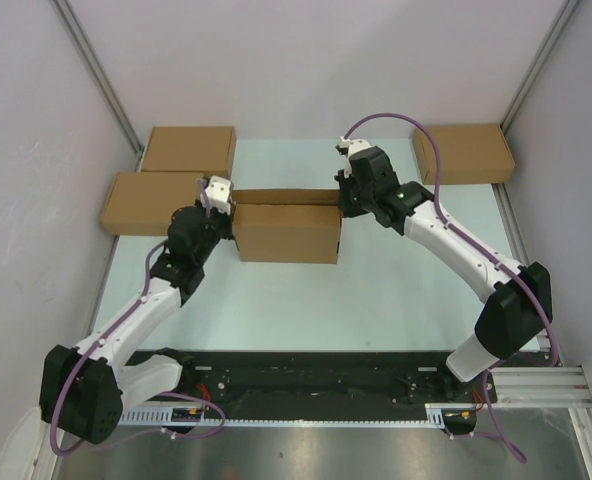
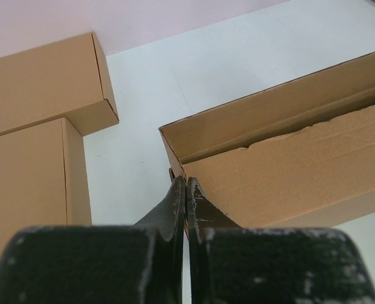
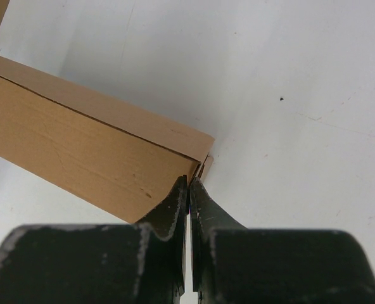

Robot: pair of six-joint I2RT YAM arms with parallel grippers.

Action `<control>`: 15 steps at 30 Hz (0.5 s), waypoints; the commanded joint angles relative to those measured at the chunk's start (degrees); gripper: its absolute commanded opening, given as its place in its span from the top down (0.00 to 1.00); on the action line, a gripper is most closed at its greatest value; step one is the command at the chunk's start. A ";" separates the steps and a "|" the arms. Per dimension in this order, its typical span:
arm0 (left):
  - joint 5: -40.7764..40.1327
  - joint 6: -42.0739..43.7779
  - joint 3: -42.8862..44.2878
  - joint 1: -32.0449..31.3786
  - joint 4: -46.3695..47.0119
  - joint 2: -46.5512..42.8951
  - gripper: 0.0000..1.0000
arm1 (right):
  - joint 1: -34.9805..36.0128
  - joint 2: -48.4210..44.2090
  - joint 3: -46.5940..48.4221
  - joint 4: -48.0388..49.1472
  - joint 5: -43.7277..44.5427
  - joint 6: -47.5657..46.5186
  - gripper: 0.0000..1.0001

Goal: Fold the paper box

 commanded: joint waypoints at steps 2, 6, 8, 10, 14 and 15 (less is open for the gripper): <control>8.16 -3.46 -1.50 -3.61 2.41 -0.13 1.00 | 2.35 1.43 -1.00 -0.72 -5.72 0.88 1.00; 7.80 -3.19 -1.59 -3.70 2.23 0.13 1.00 | 2.35 1.43 -1.00 -0.89 -5.72 0.79 1.00; 7.54 -3.02 -1.68 -3.79 1.97 0.14 1.00 | 2.44 1.52 -1.00 -0.89 -5.72 0.88 1.00; 7.28 -3.19 -1.94 -3.87 1.88 0.05 1.00 | 2.61 1.79 -1.00 -0.89 -5.46 0.88 1.00; 6.84 -3.11 -2.56 -3.96 1.71 -0.04 1.00 | 3.14 1.87 -1.44 -0.54 -4.84 0.97 1.00; 6.58 -3.19 -2.64 -4.14 1.62 -0.04 1.00 | 3.40 1.87 -1.61 -0.37 -4.67 0.88 1.00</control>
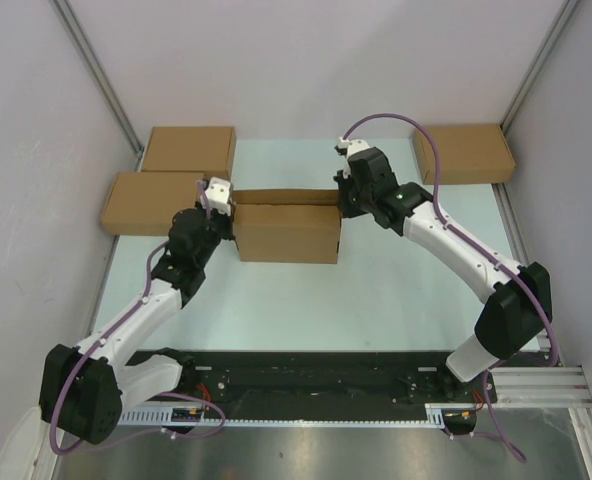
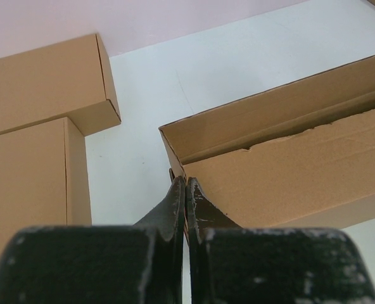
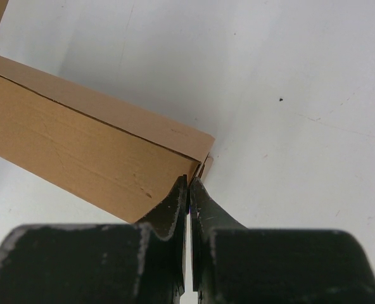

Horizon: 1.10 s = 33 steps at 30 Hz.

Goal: Fold the paper box

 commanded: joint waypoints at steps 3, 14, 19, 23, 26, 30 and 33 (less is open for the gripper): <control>7.58 -2.63 -2.17 -3.59 -0.39 -0.21 1.00 | 3.62 1.76 -2.10 -0.08 -4.95 1.06 1.00; 5.73 -2.80 -4.10 -3.94 0.13 -0.57 1.00 | 6.35 -0.52 -7.98 4.40 0.94 0.53 1.00; 4.85 -2.89 -4.37 -4.12 -0.22 -0.57 1.00 | 6.88 -1.05 -10.53 5.80 2.17 0.61 1.00; 3.98 -2.89 -4.63 -4.29 -0.39 -0.57 1.00 | 7.32 -1.14 -11.94 6.16 2.34 0.97 1.00; 3.71 -2.63 -4.54 -4.38 -0.57 -0.39 1.00 | 7.67 -1.49 -13.08 6.42 2.43 1.06 1.00; 3.18 -2.36 -4.45 -4.47 -0.66 -0.30 1.00 | 8.28 -2.10 -14.23 6.77 2.96 1.41 1.00; 3.01 -1.84 -4.54 -4.65 -1.09 -0.13 1.00 | 9.07 -2.98 -15.45 6.86 3.92 1.76 1.00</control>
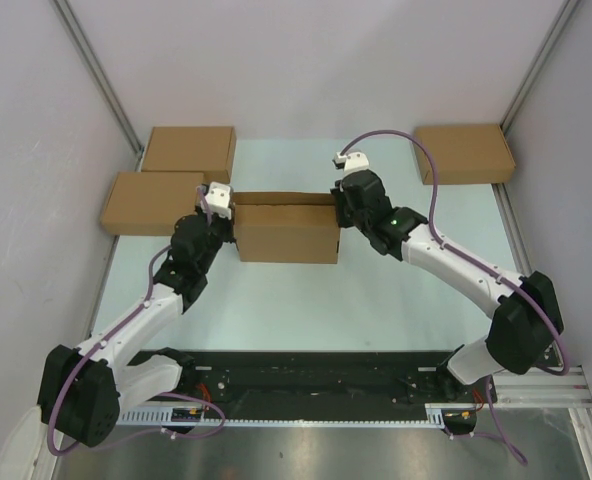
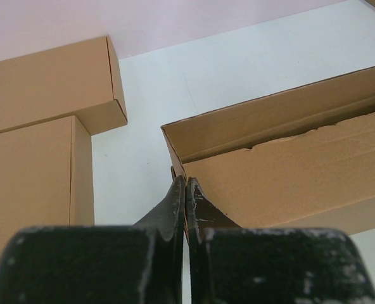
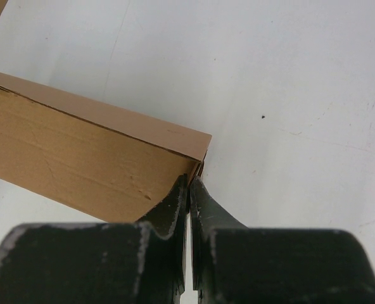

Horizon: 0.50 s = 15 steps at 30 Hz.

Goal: Fold the paper box

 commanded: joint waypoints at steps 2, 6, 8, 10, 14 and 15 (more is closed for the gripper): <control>6.92 -1.51 -1.74 -3.18 -4.96 0.53 1.00 | 4.40 1.04 -5.47 -6.36 -7.33 1.98 1.00; 5.34 -1.24 -2.10 -3.27 -5.40 0.62 1.00 | 4.84 0.25 -7.75 -5.57 -6.98 2.68 1.00; 5.16 -1.16 -2.01 -3.45 -5.58 0.70 1.00 | 5.10 0.07 -8.38 -5.48 -6.89 2.86 0.99; 4.99 -1.15 -2.10 -3.53 -5.93 0.70 1.00 | 5.37 -0.28 -9.34 -5.13 -6.89 3.21 0.98; 4.72 -1.16 -2.27 -3.62 -6.37 0.70 1.00 | 5.72 -0.46 -10.14 -5.04 -6.63 3.38 0.95; 4.63 -1.24 -2.36 -3.71 -6.46 0.62 1.00 | 5.72 -0.89 -10.22 -4.96 -6.63 3.47 0.94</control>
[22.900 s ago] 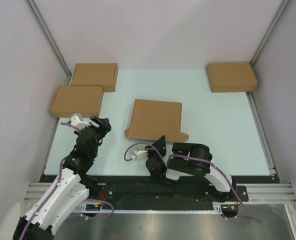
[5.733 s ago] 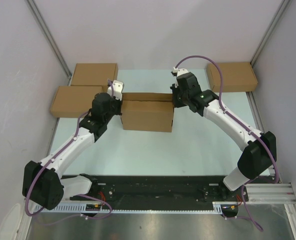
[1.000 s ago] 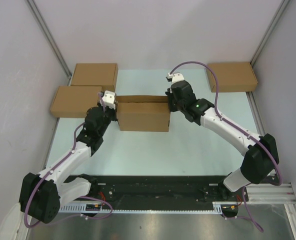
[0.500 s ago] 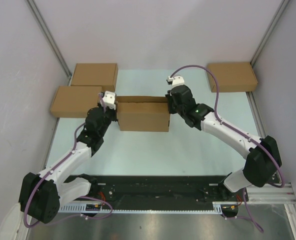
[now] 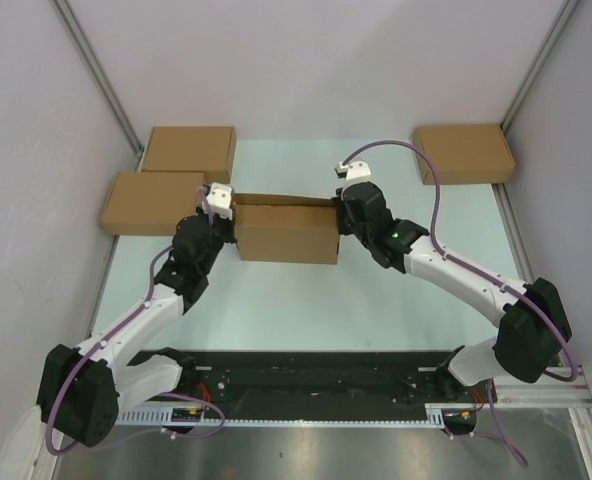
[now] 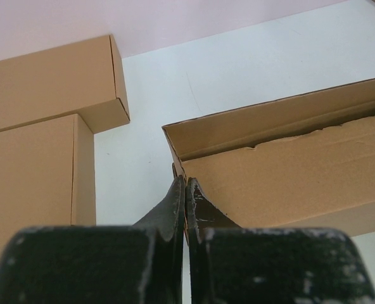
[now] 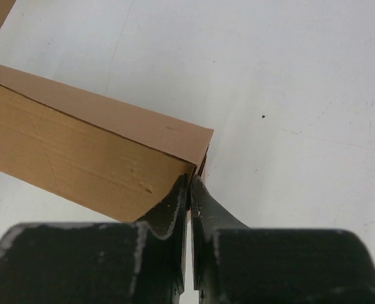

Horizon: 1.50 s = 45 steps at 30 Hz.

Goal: Fold the paper box

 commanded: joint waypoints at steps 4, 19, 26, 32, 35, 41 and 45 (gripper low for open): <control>6.07 -1.29 -2.10 -2.97 -6.72 0.88 0.99 | 3.73 0.70 -3.73 -10.00 -9.05 3.04 0.74; 5.55 -1.37 -2.01 -3.49 -6.63 1.41 1.00 | 2.94 -6.08 -3.73 -8.86 -3.25 4.53 0.50; 5.81 -2.08 -0.17 -3.67 -8.39 2.90 1.00 | 0.57 -6.34 -3.56 -7.80 -4.21 4.35 0.49; 5.99 -2.43 0.36 -3.67 -8.48 3.43 1.00 | -0.58 -7.48 -2.94 -8.15 -3.51 4.00 0.37; 5.99 -2.52 0.54 -3.76 -8.39 3.51 1.00 | -0.93 -8.19 -2.50 -8.68 -2.81 3.74 0.32; 6.07 -2.60 0.89 -3.76 -8.48 3.69 1.00 | -0.75 -10.11 -2.06 -8.68 -1.67 3.65 0.30; 6.07 -2.87 1.15 -3.76 -8.74 3.78 1.00 | -0.31 -11.26 -1.89 -7.80 -0.17 3.39 0.34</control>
